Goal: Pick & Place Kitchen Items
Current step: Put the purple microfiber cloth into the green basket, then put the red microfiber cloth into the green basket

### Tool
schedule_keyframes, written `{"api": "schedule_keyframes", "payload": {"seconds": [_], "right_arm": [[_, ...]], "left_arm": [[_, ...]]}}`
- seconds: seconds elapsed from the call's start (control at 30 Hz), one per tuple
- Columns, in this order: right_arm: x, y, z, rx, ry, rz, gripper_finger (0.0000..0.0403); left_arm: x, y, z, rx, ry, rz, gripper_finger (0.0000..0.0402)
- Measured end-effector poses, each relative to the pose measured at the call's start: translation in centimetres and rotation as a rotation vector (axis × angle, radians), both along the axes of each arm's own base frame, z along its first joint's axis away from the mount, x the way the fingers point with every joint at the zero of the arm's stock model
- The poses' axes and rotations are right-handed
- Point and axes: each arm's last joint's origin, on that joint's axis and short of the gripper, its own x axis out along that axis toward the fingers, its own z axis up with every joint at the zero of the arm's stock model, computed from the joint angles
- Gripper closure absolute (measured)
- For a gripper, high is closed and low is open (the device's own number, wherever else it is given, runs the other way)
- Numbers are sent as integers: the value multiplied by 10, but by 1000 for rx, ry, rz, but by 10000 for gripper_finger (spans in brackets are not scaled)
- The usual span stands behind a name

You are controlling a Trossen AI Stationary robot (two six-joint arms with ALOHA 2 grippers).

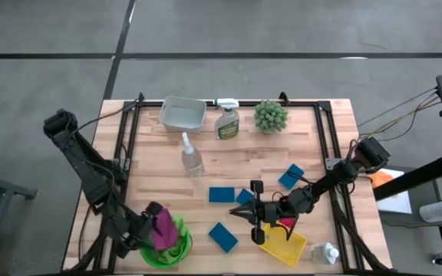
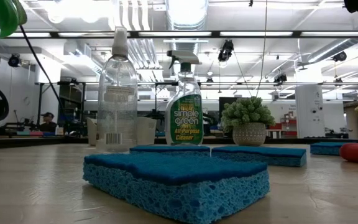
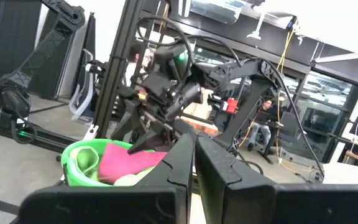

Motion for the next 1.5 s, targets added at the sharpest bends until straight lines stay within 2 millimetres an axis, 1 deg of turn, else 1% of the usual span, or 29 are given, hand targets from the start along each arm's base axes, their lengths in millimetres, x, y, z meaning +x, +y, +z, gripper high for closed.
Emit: {"api": "schedule_keyframes", "payload": {"seconds": [0.1,0.17,0.23,0.3,0.4,0.57,0.6,0.63,0.73,0.87,0.93,1.03,1.17,1.5], "right_arm": [[0,0,0,-1,1,0,385],[0,0,0,-1,2,0,385],[0,0,0,-1,2,0,385],[0,0,0,-2,3,0,385],[0,0,-1,-4,6,0,385],[0,0,-1,-5,9,0,385],[0,0,-1,-5,9,0,385],[0,0,-1,-5,9,0,385],[0,0,-1,-5,9,0,385],[0,0,-1,-6,10,0,385],[0,0,-1,-7,12,-1,385],[0,0,-1,-6,13,-4,385],[0,0,-1,-6,13,-4,385],[0,0,-2,-8,16,-4,385]], "left_arm": [[-3,5,9,-23,-40,19,174],[-3,8,13,-17,-85,89,174],[-2,11,14,-2,-116,161,176],[0,11,11,20,-115,185,189],[3,6,1,54,-81,193,236],[9,-2,-16,99,-24,206,360],[10,-3,-19,107,-13,205,380],[11,-4,-22,110,1,209,389],[13,-8,-31,105,63,217,386],[15,-13,-43,106,152,167,383],[16,-15,-44,114,145,142,383],[16,-15,-40,115,107,106,383],[15,-14,-29,77,46,77,383],[7,-3,-3,24,-53,34,383]]}}
